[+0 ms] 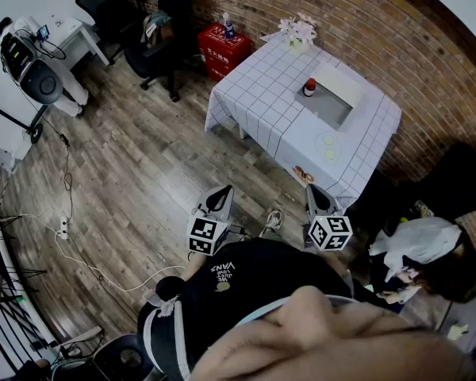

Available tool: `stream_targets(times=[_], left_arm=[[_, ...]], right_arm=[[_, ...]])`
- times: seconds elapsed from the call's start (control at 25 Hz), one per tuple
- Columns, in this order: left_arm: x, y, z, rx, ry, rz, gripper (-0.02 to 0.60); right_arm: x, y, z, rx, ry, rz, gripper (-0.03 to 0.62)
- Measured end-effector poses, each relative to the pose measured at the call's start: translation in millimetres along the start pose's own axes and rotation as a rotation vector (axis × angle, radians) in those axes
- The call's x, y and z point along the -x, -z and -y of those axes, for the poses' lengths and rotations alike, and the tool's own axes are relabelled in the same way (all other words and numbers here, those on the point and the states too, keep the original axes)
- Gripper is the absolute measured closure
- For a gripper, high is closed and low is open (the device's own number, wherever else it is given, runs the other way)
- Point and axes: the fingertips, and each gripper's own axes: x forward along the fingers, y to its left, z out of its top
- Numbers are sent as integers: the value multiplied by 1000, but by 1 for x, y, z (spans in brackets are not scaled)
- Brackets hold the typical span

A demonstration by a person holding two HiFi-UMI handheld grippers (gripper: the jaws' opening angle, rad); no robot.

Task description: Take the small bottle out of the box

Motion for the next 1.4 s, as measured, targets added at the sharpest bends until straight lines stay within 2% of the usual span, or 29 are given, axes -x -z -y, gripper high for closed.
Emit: stream_targets(times=[0.28, 0.52, 0.8, 0.96, 1.12, 1.4], left_arm=[[8, 4, -2, -1, -5, 3, 569], [-3, 4, -5, 3, -7, 2, 569], [-49, -14, -20, 35, -70, 24, 569], [-89, -30, -28, 27, -98, 31, 569], [-127, -49, -26, 29, -116, 56, 569], [-174, -62, -16, 37, -148, 50, 569]], right_arm=[[3, -1, -9, -10, -12, 24, 595], [-1, -8, 1, -44, -18, 51, 595], [-33, -27, 40, -43, -30, 37, 595], [-57, -44, 71, -34, -50, 34, 595], [-77, -60, 103, -26, -65, 30, 595], [-102, -80, 147, -24, -107, 25, 595]])
